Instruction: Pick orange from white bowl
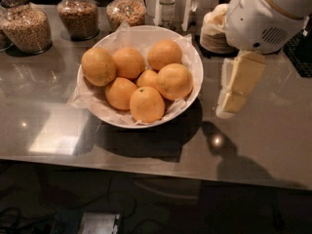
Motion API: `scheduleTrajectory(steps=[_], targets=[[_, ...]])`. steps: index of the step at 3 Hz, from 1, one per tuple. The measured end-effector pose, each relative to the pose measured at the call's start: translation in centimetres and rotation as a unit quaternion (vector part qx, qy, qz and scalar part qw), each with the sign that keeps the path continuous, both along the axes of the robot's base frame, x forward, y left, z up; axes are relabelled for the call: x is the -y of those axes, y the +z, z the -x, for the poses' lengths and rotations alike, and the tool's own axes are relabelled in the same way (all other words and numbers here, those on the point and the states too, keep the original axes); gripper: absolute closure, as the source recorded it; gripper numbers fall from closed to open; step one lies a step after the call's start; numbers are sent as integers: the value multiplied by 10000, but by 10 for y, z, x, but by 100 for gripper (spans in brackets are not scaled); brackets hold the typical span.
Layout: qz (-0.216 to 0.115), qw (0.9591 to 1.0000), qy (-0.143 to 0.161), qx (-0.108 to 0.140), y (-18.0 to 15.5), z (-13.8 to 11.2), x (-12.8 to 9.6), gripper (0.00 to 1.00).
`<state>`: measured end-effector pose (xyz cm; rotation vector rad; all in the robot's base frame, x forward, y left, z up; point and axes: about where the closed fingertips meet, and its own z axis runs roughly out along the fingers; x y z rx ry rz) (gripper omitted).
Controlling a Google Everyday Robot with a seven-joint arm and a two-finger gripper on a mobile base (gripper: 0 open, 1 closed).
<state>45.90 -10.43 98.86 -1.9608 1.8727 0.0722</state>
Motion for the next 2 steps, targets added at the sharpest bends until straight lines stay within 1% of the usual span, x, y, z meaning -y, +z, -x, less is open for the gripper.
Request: scheduleTrajectory(steps=[1, 2], targets=[[-339, 9976, 603, -99, 2, -9, -56, 0], [-645, 9919, 1068, -232, 2, -13, -106, 0]])
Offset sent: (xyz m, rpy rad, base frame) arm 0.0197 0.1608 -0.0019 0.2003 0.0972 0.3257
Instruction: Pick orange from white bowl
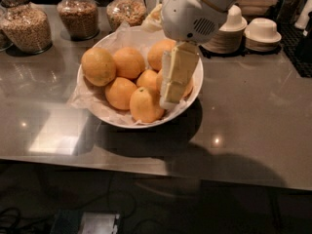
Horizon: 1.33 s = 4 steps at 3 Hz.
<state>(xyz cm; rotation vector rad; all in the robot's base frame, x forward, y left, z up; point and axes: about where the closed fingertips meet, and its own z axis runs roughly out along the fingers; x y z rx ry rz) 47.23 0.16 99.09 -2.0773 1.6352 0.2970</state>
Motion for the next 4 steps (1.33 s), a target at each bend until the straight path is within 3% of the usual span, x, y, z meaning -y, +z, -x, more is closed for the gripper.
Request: scheduleTrajectory(steps=[2, 4], targets=[[-498, 9954, 818, -56, 2, -4, -95, 0], [-673, 9942, 768, 349, 0, -37, -158, 0]])
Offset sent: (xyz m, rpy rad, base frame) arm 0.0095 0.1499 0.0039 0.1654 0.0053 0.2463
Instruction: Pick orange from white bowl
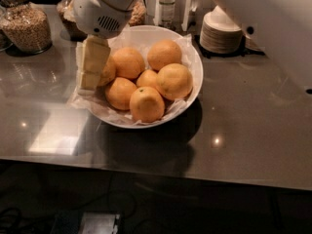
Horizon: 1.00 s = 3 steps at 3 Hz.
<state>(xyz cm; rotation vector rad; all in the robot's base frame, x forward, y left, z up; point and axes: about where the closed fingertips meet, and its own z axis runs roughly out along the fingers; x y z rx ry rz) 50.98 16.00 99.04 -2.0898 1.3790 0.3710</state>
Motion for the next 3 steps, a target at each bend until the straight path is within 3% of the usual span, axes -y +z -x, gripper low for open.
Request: scheduleTrajectory(steps=[1, 3], targets=[[108, 9997, -219, 88, -9, -25, -11, 0], [600, 9958, -689, -24, -45, -77, -6, 0]])
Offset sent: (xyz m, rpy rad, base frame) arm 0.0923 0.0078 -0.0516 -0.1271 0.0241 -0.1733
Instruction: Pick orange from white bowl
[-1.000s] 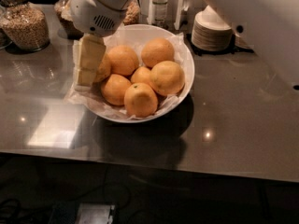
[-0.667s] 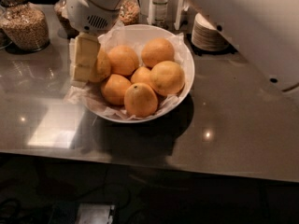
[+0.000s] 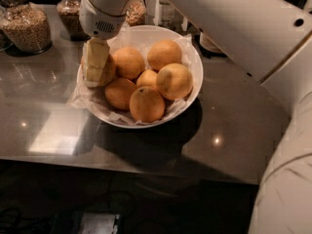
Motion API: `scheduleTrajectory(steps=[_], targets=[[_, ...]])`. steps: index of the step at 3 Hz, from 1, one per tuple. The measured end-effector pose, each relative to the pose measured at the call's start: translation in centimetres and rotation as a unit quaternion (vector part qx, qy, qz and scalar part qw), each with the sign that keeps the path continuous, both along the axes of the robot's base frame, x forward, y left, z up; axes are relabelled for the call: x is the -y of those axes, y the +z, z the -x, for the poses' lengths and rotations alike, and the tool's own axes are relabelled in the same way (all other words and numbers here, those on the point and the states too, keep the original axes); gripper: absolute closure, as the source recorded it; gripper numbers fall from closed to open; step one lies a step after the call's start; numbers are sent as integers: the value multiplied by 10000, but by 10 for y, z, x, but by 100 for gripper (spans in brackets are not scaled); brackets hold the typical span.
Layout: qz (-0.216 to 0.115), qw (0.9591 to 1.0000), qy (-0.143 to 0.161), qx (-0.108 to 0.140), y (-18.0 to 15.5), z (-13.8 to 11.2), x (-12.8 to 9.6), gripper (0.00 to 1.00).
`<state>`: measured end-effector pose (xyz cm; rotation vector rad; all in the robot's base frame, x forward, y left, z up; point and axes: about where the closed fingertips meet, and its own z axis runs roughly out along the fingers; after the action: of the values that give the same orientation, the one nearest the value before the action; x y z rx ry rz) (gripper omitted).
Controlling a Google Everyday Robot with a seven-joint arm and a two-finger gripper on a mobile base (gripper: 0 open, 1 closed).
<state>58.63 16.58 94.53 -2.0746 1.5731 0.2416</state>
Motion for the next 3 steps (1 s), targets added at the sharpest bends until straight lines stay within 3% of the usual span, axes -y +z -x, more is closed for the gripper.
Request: scheduleTrajectory(steps=[1, 3], targets=[[0, 10000, -1, 0, 0, 0, 0, 0], [-154, 9979, -619, 126, 2, 10, 27, 0]])
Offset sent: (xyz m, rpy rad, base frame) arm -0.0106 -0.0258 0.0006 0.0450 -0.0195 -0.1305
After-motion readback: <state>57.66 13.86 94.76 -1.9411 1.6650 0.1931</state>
